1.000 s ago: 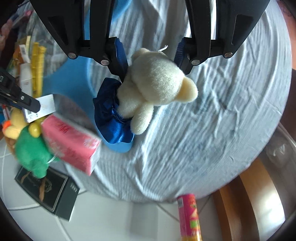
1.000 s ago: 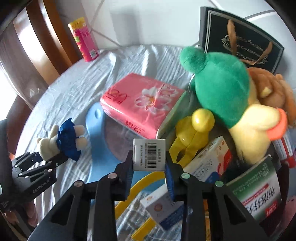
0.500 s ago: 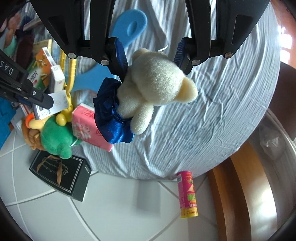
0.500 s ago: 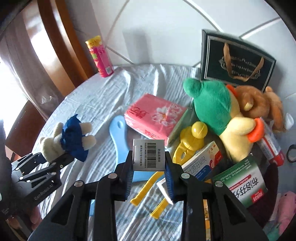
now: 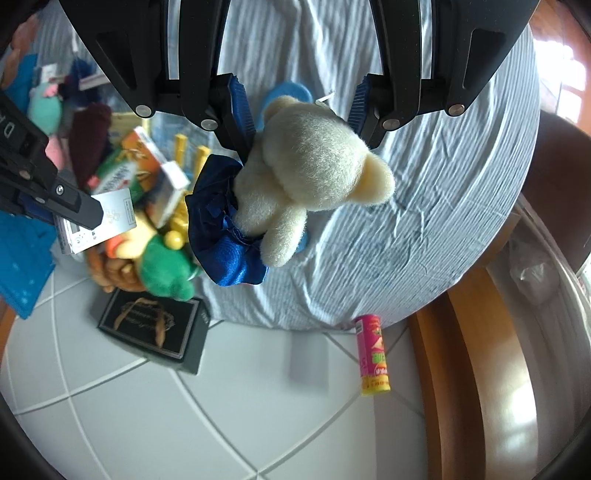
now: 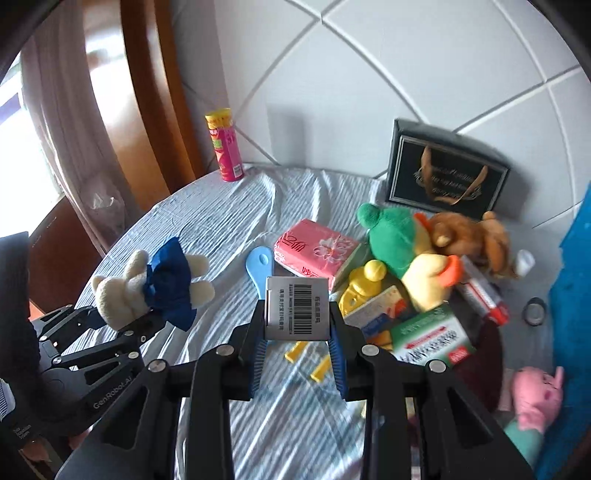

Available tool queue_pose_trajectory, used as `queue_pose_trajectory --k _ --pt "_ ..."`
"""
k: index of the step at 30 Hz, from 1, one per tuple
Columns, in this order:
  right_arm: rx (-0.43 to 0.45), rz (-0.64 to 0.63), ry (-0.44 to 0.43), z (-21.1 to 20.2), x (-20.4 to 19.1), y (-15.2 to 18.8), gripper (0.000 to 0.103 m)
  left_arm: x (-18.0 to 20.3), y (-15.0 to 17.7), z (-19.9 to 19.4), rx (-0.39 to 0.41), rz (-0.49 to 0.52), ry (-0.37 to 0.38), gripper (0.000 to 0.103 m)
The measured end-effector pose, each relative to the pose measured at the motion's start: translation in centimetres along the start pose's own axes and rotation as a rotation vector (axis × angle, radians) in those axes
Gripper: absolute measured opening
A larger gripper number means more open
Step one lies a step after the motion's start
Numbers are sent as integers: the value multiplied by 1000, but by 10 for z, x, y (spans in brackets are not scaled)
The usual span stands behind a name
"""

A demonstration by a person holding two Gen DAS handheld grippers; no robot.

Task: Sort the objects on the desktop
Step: 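Lift the bunny plush and small box and carry both toward the blue bin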

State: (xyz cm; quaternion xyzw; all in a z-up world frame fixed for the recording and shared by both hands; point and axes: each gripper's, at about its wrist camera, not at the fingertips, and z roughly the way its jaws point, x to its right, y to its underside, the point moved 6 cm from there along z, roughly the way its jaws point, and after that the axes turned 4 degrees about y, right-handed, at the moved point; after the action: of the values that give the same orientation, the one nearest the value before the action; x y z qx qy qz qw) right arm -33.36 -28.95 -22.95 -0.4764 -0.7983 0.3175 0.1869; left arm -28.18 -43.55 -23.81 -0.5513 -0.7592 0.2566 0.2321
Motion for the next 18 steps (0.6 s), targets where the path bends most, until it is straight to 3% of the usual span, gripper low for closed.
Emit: queue_pose_trajectory --k 6,18 --pt "68 -19 17 -65 14 9 30 38 11 -52 62 5 -8 44" --pt "157 -72 15 -174 82 51 30 137 40 -136 132 -18 -13 44"
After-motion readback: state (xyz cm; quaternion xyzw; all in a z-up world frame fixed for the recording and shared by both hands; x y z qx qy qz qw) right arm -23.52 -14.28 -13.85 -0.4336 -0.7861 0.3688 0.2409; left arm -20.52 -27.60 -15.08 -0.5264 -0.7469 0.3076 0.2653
